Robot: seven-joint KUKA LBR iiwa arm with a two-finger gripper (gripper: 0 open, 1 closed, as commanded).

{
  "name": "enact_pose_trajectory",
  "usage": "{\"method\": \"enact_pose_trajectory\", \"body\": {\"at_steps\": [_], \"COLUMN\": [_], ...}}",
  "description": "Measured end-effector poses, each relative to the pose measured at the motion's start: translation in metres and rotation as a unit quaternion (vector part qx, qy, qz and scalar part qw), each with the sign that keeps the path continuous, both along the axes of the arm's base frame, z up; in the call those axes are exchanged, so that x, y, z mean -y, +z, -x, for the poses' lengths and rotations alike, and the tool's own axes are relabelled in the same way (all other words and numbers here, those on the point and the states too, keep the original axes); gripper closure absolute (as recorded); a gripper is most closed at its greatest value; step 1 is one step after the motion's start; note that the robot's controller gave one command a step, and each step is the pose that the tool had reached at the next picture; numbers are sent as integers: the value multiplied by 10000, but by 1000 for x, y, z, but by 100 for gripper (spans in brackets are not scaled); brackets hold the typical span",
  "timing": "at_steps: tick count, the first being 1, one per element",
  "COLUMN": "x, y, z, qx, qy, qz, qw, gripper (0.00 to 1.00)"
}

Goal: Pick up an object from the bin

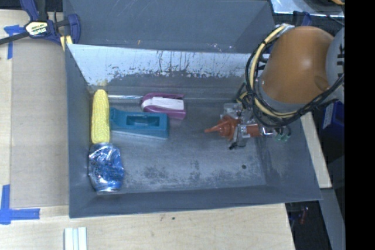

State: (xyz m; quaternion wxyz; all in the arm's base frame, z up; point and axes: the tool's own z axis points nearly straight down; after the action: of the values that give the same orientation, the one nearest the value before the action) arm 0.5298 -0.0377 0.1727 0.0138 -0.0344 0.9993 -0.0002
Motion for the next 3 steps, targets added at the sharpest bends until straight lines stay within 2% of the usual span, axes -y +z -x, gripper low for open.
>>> {"method": "enact_pose_trajectory", "body": {"at_steps": [1,2,3], "x": [-6,-9,5], "y": [10,9,108], "z": [-3,-6,-21], "qx": [-9,6,54], "qy": [306,1519,790], "qz": [8,44,28], "qw": [9995,9884,9969], "gripper": [100,100,100]}}
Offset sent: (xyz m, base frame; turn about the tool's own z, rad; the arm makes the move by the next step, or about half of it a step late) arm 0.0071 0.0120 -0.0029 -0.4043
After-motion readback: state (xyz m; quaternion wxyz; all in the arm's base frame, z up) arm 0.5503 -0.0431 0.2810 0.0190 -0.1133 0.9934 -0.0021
